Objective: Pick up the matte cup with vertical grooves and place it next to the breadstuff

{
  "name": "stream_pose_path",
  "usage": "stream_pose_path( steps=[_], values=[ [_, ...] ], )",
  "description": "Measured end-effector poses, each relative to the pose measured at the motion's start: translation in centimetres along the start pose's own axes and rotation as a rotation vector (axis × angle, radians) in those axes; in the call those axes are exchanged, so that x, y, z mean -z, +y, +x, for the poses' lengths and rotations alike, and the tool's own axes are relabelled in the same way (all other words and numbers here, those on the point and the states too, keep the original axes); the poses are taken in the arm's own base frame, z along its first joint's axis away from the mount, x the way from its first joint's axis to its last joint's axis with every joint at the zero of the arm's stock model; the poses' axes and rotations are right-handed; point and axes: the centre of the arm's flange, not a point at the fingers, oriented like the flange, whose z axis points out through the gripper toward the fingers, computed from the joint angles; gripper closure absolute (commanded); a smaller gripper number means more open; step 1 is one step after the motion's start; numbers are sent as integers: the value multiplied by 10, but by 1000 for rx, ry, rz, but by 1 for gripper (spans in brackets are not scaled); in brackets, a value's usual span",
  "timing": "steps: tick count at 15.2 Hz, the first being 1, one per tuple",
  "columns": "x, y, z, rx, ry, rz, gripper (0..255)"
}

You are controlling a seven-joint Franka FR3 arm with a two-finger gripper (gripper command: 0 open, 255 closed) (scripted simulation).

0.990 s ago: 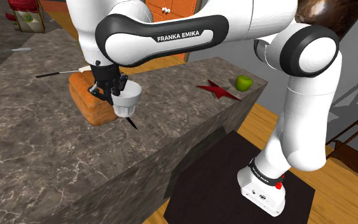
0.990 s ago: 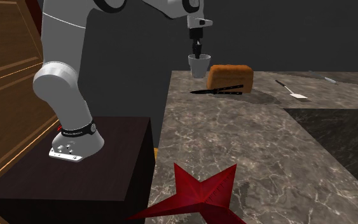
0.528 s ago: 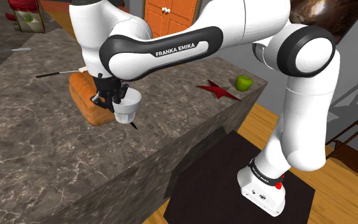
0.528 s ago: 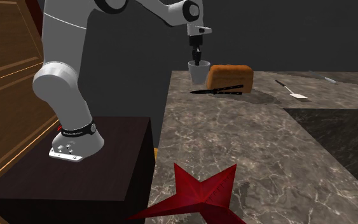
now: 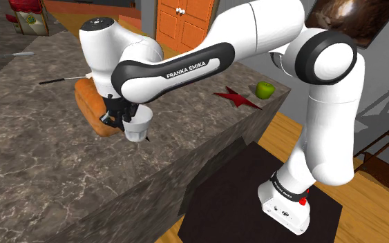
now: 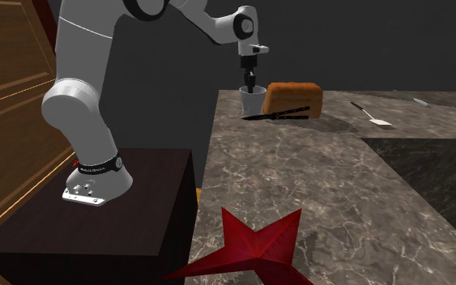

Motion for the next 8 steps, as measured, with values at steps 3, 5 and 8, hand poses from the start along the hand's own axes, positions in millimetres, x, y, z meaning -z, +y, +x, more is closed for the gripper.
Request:
stream_pose_path(
  steps=[3,5,8],
  values=[
    [-11,-1,0,-1,3,1,255],
    [-13,-1,0,-1,3,0,255],
    [-13,-1,0,-1,3,0,255]
  ],
)
